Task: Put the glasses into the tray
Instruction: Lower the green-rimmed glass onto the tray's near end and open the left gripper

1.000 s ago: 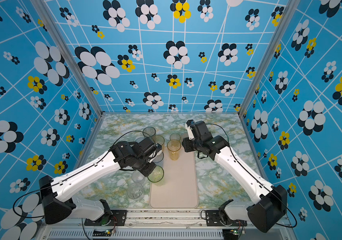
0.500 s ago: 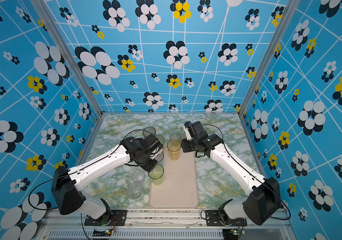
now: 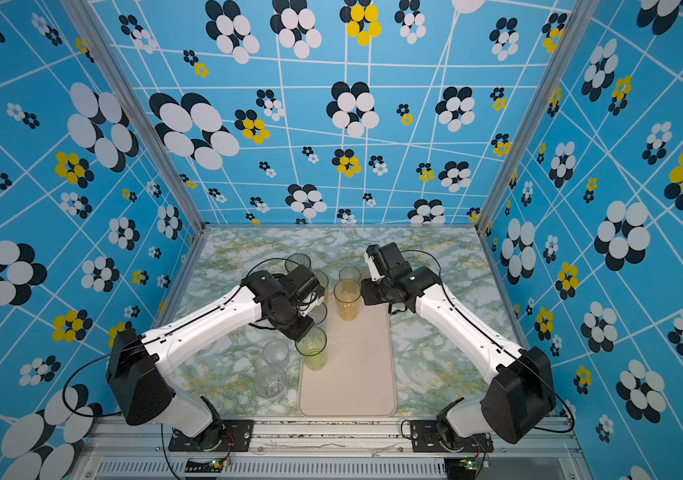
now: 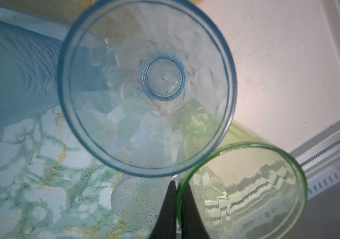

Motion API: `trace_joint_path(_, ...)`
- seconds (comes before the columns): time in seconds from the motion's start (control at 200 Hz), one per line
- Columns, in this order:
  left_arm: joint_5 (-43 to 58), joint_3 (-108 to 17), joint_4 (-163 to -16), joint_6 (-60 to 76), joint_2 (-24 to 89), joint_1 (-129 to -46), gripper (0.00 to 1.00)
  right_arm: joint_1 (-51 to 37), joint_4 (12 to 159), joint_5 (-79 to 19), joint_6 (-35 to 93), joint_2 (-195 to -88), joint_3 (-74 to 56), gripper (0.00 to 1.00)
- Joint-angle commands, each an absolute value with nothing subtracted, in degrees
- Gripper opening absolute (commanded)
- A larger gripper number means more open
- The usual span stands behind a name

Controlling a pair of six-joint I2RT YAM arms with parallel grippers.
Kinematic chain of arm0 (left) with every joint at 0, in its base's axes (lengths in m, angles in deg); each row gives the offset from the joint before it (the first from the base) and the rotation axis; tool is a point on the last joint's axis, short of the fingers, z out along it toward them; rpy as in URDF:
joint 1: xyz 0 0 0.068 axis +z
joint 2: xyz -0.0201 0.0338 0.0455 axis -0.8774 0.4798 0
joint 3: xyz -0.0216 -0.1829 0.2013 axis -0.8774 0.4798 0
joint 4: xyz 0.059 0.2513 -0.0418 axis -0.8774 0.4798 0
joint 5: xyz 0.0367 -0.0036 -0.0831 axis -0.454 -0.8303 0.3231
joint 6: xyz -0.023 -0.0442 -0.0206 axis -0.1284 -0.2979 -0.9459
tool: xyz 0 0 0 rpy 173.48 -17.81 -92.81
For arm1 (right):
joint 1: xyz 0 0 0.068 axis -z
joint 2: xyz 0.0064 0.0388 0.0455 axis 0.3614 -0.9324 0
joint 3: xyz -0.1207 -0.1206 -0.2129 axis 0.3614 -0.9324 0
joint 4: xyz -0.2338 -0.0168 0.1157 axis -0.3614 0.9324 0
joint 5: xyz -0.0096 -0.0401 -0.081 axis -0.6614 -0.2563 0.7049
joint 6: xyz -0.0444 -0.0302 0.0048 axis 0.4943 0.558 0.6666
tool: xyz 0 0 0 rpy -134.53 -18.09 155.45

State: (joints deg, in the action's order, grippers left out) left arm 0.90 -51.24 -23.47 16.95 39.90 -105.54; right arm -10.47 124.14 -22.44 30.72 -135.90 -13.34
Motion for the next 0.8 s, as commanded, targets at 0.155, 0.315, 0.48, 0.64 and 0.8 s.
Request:
trace_joint_path(0.155,1.5,-52.3,-21.8,18.0,40.6,-105.2,0.10,-10.1,124.0,-24.2,30.9,-136.8,-11.3,0.39)
trace_joint_path(0.315,1.2,-52.3,-21.4,18.0,40.2,-105.3,0.17,-10.2,124.0,-24.4,30.9,-136.7,-11.2,0.39)
trace_joint_path(0.48,1.3,-52.4,-21.2,17.9,39.5,-105.5,0.18,-10.2,124.1,-24.4,30.8,-136.6,-11.2,0.39)
trace_joint_path(0.64,1.9,-52.7,-21.3,17.9,38.0,-105.5,0.19,-10.2,124.3,-24.4,31.0,-136.8,-11.0,0.39)
trace_joint_path(0.8,2.9,-52.7,-21.7,17.9,35.9,-105.5,0.24,-10.1,124.5,-24.2,31.1,-136.8,-10.8,0.39)
